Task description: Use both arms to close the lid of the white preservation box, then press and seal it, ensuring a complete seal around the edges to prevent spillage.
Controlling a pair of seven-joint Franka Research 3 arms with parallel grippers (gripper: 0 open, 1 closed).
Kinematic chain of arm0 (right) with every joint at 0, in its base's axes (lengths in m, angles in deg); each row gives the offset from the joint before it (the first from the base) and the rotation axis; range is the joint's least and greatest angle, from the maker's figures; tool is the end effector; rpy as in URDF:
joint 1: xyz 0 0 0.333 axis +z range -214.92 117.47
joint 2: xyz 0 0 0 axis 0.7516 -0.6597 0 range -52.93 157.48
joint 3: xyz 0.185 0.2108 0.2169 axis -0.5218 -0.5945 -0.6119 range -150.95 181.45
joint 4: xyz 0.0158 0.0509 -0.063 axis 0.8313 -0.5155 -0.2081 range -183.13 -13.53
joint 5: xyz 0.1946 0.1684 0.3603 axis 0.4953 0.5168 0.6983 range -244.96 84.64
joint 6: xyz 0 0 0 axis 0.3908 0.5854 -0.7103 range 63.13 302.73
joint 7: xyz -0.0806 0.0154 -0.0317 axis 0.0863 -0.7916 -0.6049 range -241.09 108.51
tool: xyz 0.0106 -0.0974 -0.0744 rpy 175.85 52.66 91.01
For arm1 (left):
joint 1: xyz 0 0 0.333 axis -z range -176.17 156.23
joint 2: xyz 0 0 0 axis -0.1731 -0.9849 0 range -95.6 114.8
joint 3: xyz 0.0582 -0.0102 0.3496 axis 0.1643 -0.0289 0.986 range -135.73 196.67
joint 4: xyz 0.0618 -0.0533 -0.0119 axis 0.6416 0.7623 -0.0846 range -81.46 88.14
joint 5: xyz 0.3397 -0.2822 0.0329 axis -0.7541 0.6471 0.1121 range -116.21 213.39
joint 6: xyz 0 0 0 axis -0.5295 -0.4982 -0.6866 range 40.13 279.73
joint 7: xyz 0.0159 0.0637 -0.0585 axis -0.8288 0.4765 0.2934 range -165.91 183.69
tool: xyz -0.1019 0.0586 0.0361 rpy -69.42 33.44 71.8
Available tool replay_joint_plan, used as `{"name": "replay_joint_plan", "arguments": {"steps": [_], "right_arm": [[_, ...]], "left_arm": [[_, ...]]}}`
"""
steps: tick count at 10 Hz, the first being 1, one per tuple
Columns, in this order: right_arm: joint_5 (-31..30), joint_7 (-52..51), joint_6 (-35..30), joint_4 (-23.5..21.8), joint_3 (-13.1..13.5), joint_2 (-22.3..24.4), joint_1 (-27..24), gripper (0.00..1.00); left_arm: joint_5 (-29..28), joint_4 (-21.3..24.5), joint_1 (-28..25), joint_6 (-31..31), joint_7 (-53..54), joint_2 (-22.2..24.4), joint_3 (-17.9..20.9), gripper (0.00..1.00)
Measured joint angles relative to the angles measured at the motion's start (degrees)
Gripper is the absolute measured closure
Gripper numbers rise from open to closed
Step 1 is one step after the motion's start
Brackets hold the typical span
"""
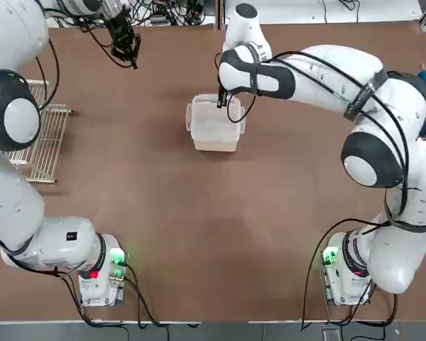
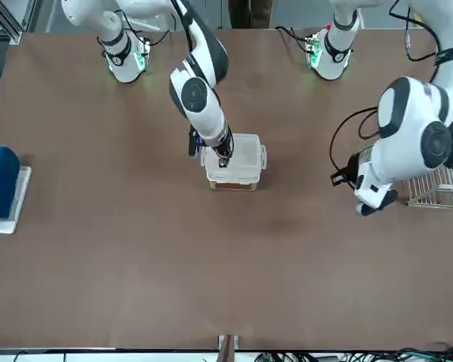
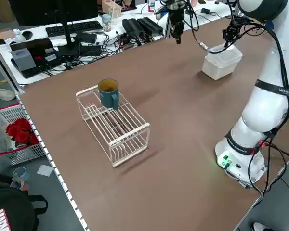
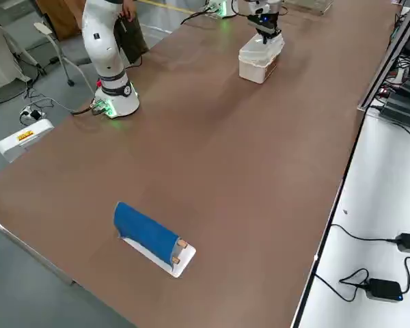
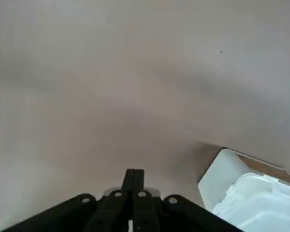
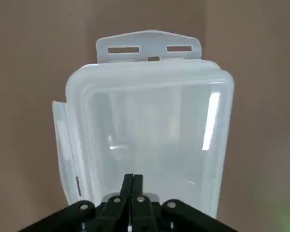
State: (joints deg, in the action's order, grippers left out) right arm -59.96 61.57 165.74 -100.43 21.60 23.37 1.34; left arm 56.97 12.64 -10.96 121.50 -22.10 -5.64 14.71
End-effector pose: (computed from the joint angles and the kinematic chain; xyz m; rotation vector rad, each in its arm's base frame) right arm 0.5284 0.5399 0.3283 -2.0344 2.2150 0.3446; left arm 0.6436 -0.1716 0.4087 2.9482 0.5057 -0.3391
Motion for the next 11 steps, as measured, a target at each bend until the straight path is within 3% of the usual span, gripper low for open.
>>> {"name": "replay_joint_plan", "arguments": {"steps": [3,6,11], "right_arm": [[-0.05,0.00,1.14,0.01,0.01,-0.79,0.02,0.97],[-0.40,0.00,3.13,0.03,-0.07,-2.02,0.20,0.97],[-0.97,0.10,4.74,0.03,-2.24,-2.19,0.57,0.97]], "left_arm": [[0.46,4.93,0.20,5.38,-5.01,0.09,-3.53,0.99],[0.47,13.25,0.52,18.09,-9.64,0.36,-7.58,0.99],[0.48,17.75,7.69,25.52,-18.79,0.38,-8.19,0.99]]}}
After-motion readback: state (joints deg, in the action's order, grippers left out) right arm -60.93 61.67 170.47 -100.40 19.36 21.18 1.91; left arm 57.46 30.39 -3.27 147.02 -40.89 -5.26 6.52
